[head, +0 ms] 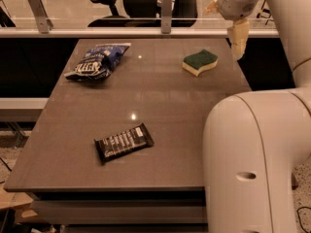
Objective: Pick sponge
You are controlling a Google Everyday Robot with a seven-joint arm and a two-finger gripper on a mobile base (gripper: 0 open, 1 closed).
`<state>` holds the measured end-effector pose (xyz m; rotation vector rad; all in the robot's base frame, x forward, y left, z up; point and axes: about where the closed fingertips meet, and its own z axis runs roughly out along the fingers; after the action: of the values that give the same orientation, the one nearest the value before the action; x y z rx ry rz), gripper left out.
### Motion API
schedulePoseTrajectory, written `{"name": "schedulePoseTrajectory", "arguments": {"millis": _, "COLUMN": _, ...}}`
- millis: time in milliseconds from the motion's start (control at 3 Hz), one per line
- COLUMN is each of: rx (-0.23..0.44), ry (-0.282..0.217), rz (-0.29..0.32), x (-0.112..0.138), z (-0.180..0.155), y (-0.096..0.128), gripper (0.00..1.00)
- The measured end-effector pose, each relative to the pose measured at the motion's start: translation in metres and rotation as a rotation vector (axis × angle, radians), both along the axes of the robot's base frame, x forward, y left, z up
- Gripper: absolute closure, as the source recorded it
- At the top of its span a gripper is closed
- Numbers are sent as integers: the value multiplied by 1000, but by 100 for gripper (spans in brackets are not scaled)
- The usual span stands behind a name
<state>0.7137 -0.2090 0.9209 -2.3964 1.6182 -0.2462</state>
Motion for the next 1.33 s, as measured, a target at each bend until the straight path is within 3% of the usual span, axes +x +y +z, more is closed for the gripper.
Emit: {"name": "schedulePoseTrajectory", "arguments": {"millis": 1333, "rx": 4, "ry": 111, "rz": 83, "x": 2, "z": -49, "y": 17, "gripper": 0}}
